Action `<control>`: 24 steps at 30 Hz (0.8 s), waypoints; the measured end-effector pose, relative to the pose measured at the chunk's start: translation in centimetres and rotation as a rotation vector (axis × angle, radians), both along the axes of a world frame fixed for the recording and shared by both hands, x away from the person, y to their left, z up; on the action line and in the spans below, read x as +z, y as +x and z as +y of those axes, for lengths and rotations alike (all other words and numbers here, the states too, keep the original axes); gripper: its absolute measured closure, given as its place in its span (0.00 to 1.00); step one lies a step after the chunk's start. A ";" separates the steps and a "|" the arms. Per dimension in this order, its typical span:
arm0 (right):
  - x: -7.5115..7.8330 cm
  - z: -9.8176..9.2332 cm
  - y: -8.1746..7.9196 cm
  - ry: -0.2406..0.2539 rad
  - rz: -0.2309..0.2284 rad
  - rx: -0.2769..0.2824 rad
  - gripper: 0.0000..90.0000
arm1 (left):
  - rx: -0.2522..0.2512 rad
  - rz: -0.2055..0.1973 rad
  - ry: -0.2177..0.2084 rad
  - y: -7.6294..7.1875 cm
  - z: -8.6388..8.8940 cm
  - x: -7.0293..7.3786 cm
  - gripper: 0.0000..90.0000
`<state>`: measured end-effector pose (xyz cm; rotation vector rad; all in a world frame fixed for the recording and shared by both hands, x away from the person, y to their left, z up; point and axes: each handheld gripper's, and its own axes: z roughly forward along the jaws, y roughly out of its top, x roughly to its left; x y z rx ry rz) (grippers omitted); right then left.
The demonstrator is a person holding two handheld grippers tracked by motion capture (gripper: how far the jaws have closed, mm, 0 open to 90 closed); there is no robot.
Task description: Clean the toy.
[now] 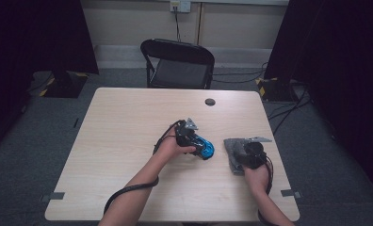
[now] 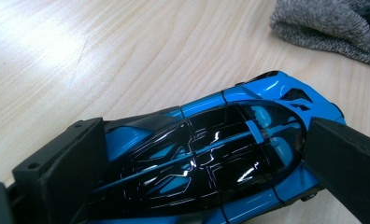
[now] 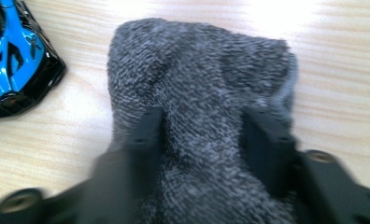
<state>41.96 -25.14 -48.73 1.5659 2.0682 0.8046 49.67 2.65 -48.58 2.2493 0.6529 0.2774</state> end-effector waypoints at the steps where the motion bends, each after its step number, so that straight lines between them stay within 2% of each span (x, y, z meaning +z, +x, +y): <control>1: 0.0 -0.1 0.0 0.000 0.001 0.008 0.69 | 0.000 0.000 0.000 0.0 0.0 0.0 0.00; 4: 0.2 -0.6 0.4 0.025 0.020 0.027 0.82 | 0.003 -0.001 -0.005 -0.1 0.0 0.0 0.00; 8: 0.7 -0.7 1.1 0.040 0.053 0.065 0.86 | 0.001 -0.001 -0.006 0.0 0.0 0.0 0.00; 9: 1.1 -0.8 1.6 0.063 0.054 0.083 0.87 | 0.002 -0.001 -0.008 -0.1 0.0 -0.1 0.00; 12: 2.4 -0.4 2.9 0.065 0.027 0.128 0.87 | -0.001 0.000 -0.011 0.0 0.1 -0.1 0.00; 14: 3.2 0.0 4.1 0.090 0.012 0.188 0.87 | -0.007 0.002 -0.006 0.1 0.1 0.0 0.00; 15: 3.6 0.5 4.7 0.063 0.008 0.199 0.87 | -0.007 0.003 -0.007 0.1 0.1 0.0 0.00; 17: 4.0 1.3 6.1 0.067 0.002 0.250 0.87 | -0.008 0.004 -0.011 0.1 0.0 -0.1 0.00; 18: 4.1 1.8 6.7 0.049 0.000 0.259 0.87 | -0.011 0.003 -0.007 0.1 0.1 0.0 0.00; 22: 3.8 3.8 9.1 0.046 -0.001 0.330 0.87 | -0.009 -0.001 -0.015 0.1 0.2 -0.1 0.00; 23: 3.7 4.4 9.6 0.022 0.002 0.333 0.87 | -0.009 -0.001 -0.016 0.1 0.1 -0.1 0.00; 24: 3.5 4.9 10.0 0.018 0.006 0.343 0.87 | -0.009 -0.001 -0.016 0.1 0.1 -0.1 0.00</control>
